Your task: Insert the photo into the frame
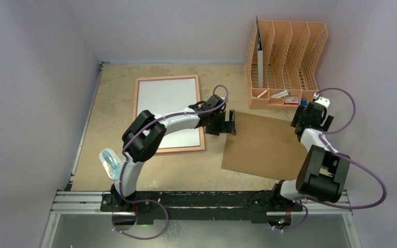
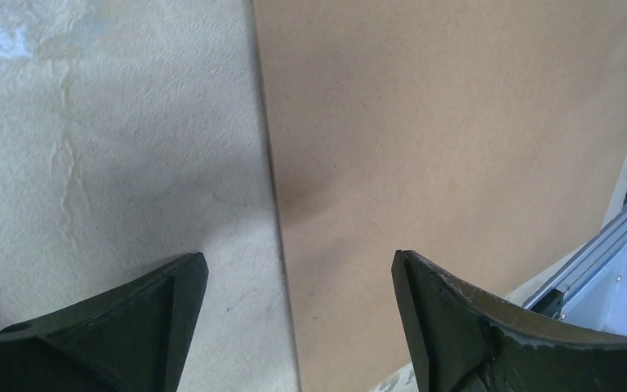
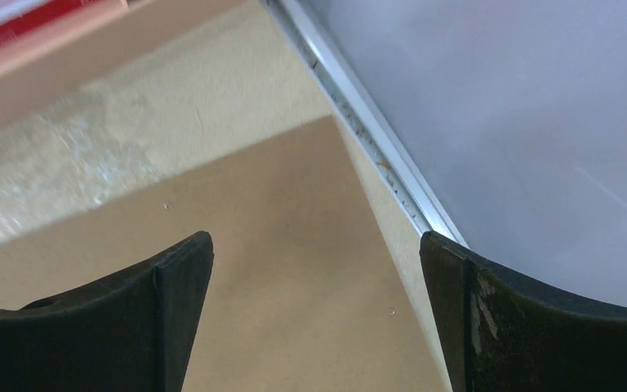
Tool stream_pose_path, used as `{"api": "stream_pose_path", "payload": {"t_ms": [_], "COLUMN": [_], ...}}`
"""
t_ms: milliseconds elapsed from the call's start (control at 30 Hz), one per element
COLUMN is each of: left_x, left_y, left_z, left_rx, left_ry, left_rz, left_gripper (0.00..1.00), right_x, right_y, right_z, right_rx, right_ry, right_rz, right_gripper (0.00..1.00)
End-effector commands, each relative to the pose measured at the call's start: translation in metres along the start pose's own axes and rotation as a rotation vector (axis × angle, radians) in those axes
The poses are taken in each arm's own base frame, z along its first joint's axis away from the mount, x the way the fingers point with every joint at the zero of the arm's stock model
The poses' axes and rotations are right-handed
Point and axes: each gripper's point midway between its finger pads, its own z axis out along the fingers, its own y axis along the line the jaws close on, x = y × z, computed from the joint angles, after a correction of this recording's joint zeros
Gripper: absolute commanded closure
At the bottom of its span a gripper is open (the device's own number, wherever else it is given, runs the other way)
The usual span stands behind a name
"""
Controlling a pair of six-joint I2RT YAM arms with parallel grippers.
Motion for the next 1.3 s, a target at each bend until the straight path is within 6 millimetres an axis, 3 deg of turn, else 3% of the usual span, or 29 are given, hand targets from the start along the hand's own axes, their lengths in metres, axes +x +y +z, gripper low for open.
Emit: {"api": "stream_pose_path", "payload": {"t_ms": [0, 167, 333, 467, 667, 967, 1133, 1267], "left_x": [-0.013, -0.008, -0.006, -0.005, -0.005, -0.001, 0.002, -0.001], "left_y": [-0.005, -0.001, 0.007, 0.008, 0.011, 0.016, 0.021, 0.030], "left_z": [0.010, 0.017, 0.020, 0.022, 0.025, 0.027, 0.028, 0.028], "left_rx": [0.024, 0.020, 0.004, 0.006, -0.001, -0.010, -0.025, -0.062], "left_ry": [-0.027, -0.007, -0.002, -0.001, 0.000, 0.011, 0.015, 0.005], "left_rz": [0.016, 0.022, 0.020, 0.020, 0.017, 0.008, 0.005, -0.001], "left_gripper": [0.12, 0.12, 0.12, 0.12, 0.12, 0.13, 0.13, 0.13], "right_x": [-0.001, 0.035, 0.053, 0.051, 0.024, 0.046, 0.057, 0.061], "right_y": [0.003, 0.010, -0.007, -0.034, -0.058, -0.083, -0.082, -0.069], "right_z": [0.008, 0.023, 0.030, 0.030, 0.022, 0.021, 0.027, 0.035], "right_rx": [-0.047, -0.097, -0.014, 0.106, 0.230, 0.386, 0.379, 0.292], "right_ry": [0.053, 0.160, 0.226, 0.223, 0.145, 0.248, 0.289, 0.302], "right_rz": [-0.134, -0.220, -0.253, -0.233, -0.252, -0.338, -0.370, -0.403], "right_gripper": [0.01, 0.01, 0.01, 0.04, 0.30, 0.60, 0.64, 0.63]}}
